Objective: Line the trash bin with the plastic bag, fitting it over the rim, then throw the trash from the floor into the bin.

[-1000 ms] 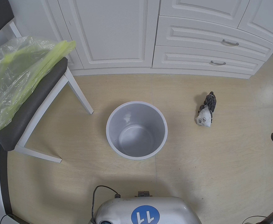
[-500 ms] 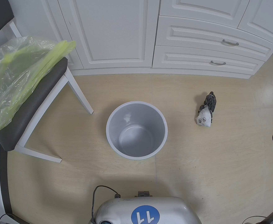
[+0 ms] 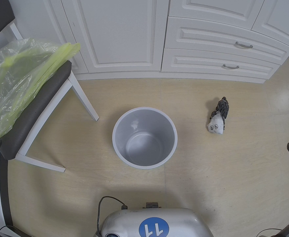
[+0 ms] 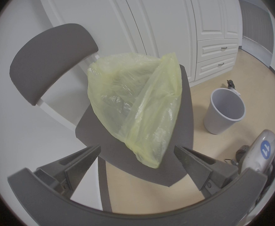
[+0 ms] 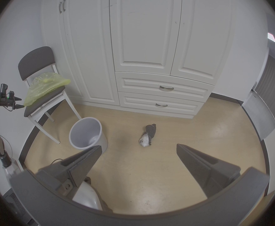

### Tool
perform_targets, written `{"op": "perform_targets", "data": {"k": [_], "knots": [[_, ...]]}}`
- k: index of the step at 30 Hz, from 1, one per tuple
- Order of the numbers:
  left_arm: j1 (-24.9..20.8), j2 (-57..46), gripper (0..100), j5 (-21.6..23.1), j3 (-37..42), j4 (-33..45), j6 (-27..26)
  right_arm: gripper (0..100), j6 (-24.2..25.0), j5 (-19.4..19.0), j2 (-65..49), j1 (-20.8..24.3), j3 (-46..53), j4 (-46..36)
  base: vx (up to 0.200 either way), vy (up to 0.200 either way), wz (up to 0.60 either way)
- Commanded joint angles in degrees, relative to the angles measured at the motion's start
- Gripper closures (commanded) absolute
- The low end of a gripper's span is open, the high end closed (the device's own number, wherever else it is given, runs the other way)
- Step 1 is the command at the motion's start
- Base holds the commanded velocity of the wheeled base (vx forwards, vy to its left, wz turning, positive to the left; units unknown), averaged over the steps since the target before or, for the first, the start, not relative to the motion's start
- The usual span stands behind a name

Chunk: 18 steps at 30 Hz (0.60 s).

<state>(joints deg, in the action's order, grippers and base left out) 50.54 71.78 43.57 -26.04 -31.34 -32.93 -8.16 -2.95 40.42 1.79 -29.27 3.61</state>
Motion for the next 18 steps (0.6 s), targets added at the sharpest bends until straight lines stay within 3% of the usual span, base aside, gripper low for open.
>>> {"op": "perform_targets", "data": {"k": [1, 9, 18], "knots": [[-0.9, 6.6, 0, -0.4, 1.9, -6.5, 0.2, 0, 0.0, 0.0, 0.1, 0.1, 0.2, -0.1, 0.000, 0.000, 0.00], [-1.1, 8.5, 0, -0.6, 1.8, -10.3, 2.9, 0, -0.2, 0.0, 0.0, 0.1, 0.4, 0.0, 0.000, 0.000, 0.00], [-2.1, 7.4, 0, -2.0, -0.9, -15.7, 19.1, 0, -0.3, 0.0, -0.2, 0.1, 0.4, -0.1, 0.000, 0.000, 0.00]]}}
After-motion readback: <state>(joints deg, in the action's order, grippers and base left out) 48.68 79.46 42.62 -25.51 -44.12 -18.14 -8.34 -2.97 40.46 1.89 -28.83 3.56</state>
